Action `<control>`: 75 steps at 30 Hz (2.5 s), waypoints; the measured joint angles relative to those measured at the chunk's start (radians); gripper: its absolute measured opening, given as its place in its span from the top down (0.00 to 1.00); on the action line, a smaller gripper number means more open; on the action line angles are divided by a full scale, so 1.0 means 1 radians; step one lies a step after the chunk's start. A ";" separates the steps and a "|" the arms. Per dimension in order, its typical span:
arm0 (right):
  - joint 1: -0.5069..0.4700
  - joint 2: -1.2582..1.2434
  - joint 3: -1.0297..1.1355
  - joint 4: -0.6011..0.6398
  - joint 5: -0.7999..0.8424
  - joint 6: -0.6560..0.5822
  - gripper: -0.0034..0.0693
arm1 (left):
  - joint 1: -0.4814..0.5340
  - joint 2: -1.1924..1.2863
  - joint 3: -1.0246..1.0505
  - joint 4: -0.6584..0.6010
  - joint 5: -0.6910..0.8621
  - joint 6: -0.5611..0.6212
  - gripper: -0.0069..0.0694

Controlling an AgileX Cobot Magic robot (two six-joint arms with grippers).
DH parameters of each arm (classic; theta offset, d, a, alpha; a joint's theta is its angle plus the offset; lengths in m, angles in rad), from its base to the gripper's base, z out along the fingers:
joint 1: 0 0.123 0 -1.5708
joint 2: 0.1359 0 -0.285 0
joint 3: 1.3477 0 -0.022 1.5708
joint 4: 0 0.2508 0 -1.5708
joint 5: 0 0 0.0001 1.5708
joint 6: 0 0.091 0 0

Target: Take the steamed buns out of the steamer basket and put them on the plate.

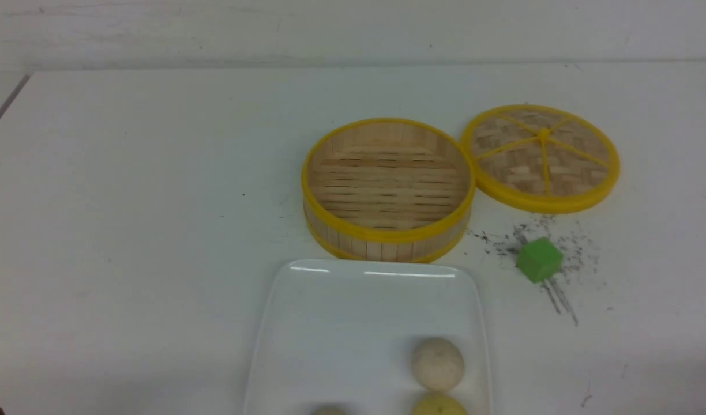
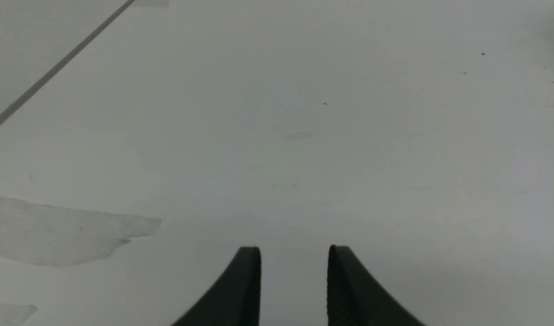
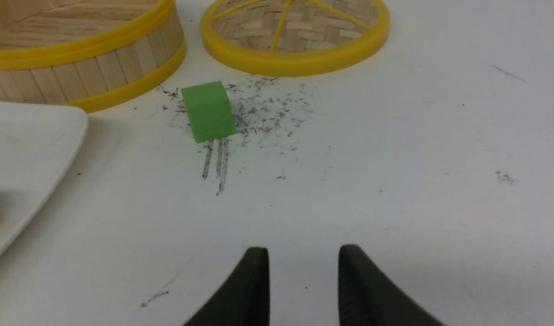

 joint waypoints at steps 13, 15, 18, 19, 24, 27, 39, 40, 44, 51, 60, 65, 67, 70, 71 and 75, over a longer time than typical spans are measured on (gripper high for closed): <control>0.000 0.000 0.002 0.107 -0.093 -0.097 0.62 | 0.000 0.000 0.000 0.000 0.000 0.000 0.59; 0.000 0.000 0.002 0.146 -0.068 -0.153 0.62 | 0.000 0.000 0.000 0.000 0.000 0.000 0.59; 0.000 0.000 0.002 0.192 -0.029 -0.197 0.62 | 0.000 0.000 0.000 0.000 0.000 0.000 0.59; 0.000 0.000 0.002 0.195 -0.028 -0.198 0.62 | 0.000 0.000 0.000 0.000 0.000 0.000 0.59; 0.000 0.000 0.001 0.205 -0.009 -0.204 0.62 | 0.000 0.000 0.000 0.001 0.000 0.000 0.59; 0.000 0.000 0.000 0.205 -0.008 -0.204 0.62 | 0.000 0.000 0.000 0.002 0.000 0.000 0.59; 0.000 0.000 -0.001 0.203 -0.004 -0.204 0.62 | 0.000 0.000 0.000 0.003 0.000 0.000 0.59; 0.000 0.000 -0.001 0.203 -0.004 -0.204 0.62 | 0.000 0.000 0.000 0.003 0.000 0.000 0.59; 0.000 0.000 -0.001 0.203 -0.002 -0.204 0.62 | 0.000 0.000 0.000 0.003 0.000 0.000 0.59; 0.000 0.000 -0.001 0.202 -0.002 -0.204 0.62 | 0.000 0.000 0.000 0.004 0.000 0.000 0.59; 0.000 0.000 -0.001 0.202 -0.002 -0.204 0.62 | 0.000 0.000 0.000 0.004 0.000 0.000 0.59; 0.000 0.000 -0.001 0.202 -0.002 -0.204 0.62 | 0.000 0.000 0.000 0.004 0.000 0.000 0.59; 0.000 0.000 -0.001 0.202 -0.002 -0.204 0.62 | 0.000 0.000 0.000 0.004 0.000 0.000 0.59; 0.000 0.000 -0.001 0.202 -0.002 -0.204 0.62 | 0.000 0.000 0.000 0.004 0.000 0.000 0.59; 0.000 0.000 -0.001 0.202 -0.002 -0.204 0.62 | 0.000 0.000 0.000 0.005 0.000 0.000 0.59; 0.000 0.000 -0.001 0.202 -0.002 -0.204 0.62 | 0.000 0.000 0.000 0.005 0.000 0.000 0.59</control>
